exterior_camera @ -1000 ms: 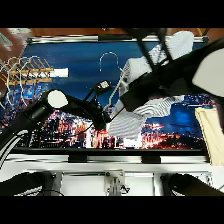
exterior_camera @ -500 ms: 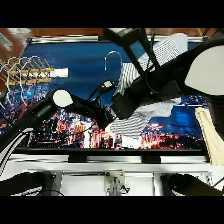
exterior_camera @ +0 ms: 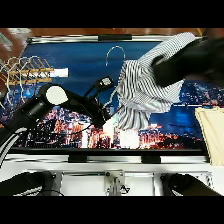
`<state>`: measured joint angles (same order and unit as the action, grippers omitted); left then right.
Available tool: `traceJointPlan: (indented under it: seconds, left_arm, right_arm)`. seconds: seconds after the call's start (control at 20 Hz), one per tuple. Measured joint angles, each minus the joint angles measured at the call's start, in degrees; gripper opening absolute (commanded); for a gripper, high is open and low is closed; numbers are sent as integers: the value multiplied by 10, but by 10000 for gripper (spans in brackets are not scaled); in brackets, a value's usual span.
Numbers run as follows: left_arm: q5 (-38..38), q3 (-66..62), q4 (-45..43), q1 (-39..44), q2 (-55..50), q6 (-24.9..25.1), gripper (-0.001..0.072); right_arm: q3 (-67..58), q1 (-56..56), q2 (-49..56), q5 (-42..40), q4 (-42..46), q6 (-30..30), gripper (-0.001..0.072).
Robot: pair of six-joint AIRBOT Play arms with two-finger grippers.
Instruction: Fold the shirts.
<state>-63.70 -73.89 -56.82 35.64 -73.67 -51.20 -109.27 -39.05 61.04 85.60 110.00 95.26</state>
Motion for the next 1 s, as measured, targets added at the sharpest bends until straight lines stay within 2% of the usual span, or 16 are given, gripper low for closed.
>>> traceJointPlan:
  seconds: [0.15,0.35,0.45,0.5,0.65,0.85,1.0]
  left_arm:
    - [-21,-1,-11,0,0,0,55]
    - [-41,-2,-24,0,0,-1,55]
    - [-43,-2,-32,-1,0,-5,56]
    - [-43,-2,-35,-3,0,-7,56]
    - [-38,-2,-42,-11,0,-12,56]
    - [-31,-2,-43,-23,0,-16,56]
    - [-28,-2,-44,-26,0,-16,56]
  right_arm:
    - [0,87,-29,-20,54,16,573]
    - [0,237,-14,32,34,-64,573]
    - [0,292,10,83,-36,-93,575]
    - [0,312,26,104,-86,-103,611]
    - [1,342,75,142,-224,-111,627]
    - [1,356,143,153,-311,-91,626]
    - [1,360,177,132,-347,-74,626]
